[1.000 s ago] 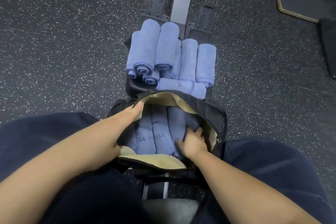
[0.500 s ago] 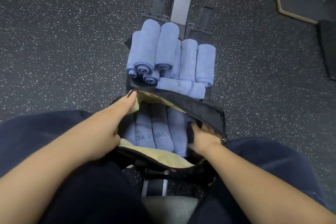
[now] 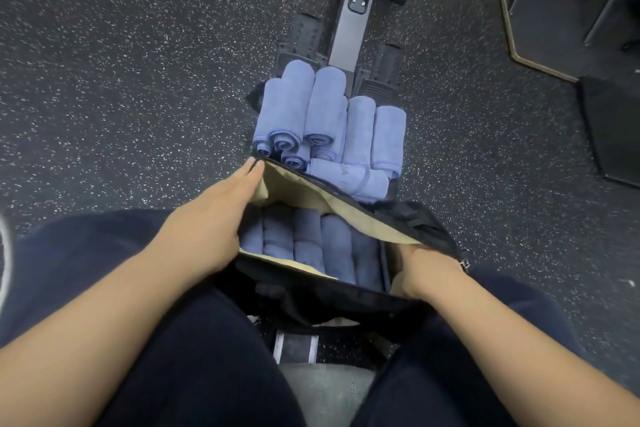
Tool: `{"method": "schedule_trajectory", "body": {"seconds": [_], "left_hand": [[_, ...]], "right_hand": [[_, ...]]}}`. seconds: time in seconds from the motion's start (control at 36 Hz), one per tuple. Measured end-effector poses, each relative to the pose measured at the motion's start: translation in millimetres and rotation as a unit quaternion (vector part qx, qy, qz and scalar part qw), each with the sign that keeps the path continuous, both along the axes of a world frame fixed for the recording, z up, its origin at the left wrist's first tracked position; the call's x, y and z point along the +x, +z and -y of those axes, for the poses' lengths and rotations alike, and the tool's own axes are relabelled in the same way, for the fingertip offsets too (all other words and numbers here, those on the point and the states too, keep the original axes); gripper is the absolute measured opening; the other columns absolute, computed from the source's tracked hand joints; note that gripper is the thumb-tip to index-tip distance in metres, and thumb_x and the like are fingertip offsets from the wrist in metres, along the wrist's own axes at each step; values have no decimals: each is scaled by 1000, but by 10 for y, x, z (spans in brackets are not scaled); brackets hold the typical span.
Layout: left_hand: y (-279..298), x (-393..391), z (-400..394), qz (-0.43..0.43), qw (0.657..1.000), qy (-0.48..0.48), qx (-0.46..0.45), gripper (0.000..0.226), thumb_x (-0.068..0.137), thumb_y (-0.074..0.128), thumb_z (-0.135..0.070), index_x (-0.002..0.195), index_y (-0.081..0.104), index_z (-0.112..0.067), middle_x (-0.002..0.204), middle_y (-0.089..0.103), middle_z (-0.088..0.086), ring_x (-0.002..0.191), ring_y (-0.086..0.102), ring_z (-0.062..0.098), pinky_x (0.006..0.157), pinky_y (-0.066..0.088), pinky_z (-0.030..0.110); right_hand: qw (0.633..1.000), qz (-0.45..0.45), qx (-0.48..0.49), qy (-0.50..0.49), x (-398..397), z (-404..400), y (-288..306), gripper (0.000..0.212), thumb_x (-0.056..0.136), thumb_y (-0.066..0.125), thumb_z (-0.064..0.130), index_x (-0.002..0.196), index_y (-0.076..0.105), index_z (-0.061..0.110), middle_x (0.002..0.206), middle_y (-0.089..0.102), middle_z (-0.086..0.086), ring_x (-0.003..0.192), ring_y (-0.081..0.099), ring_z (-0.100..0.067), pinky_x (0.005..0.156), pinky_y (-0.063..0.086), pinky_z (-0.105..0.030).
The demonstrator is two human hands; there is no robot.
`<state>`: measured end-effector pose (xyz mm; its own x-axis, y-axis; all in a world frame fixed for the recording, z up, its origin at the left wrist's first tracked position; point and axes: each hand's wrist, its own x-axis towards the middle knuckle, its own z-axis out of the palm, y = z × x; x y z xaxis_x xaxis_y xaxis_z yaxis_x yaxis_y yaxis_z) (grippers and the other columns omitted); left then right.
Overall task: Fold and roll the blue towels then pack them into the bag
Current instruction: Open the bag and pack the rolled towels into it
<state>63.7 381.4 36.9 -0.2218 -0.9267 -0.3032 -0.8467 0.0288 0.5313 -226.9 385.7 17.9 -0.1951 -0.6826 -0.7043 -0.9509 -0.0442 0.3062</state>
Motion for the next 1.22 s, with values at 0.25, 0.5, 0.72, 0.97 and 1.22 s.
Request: {"method": "schedule_trajectory", "body": {"seconds": [0.25, 0.5, 0.72, 0.97, 1.22], "left_hand": [[-85, 41, 0, -22, 999, -30, 12, 103, 77, 44, 8, 150, -11, -39, 139, -20, -36, 145, 9, 1, 111, 31, 27], [-88, 75, 29, -30, 999, -14, 19, 101, 78, 44, 8, 150, -10, -39, 137, -18, -36, 145, 9, 0, 112, 29, 25], [-198, 102, 66, -22, 1000, -8, 14, 108, 75, 49, 8, 146, -13, -45, 141, -16, -35, 145, 8, 0, 113, 28, 27], [-296, 6, 81, 19, 998, 64, 19, 114, 71, 52, 2, 145, -16, -52, 162, -7, -10, 136, 37, 32, 100, 43, 45], [-271, 3, -7, -18, 993, 97, 59, 122, 73, 50, 12, 115, -22, -78, 162, -11, -1, 139, 32, 34, 98, 44, 40]], "right_hand": [[997, 66, -24, -7, -7, -34, 20, 77, 78, 62, 26, 145, 24, 24, 140, 46, -6, 127, 47, -26, 98, 39, -28], [987, 135, -72, 44, 73, -140, -31, 94, 84, 62, 38, 150, -4, 42, 158, 2, -1, 141, 18, -27, 111, 29, -37], [967, 182, -130, 124, 44, -244, 38, 103, 79, 67, 40, 151, -7, 37, 157, 0, -3, 142, 11, -23, 113, 20, -30], [948, 189, -208, 146, -77, -294, -25, 130, 36, 89, 50, 147, 27, 26, 138, 42, -14, 116, 46, -32, 99, 44, -42], [952, 139, -233, 142, -87, -374, -54, 126, 25, 83, 65, 139, 47, 25, 130, 51, -15, 110, 52, -34, 93, 47, -47]]}}
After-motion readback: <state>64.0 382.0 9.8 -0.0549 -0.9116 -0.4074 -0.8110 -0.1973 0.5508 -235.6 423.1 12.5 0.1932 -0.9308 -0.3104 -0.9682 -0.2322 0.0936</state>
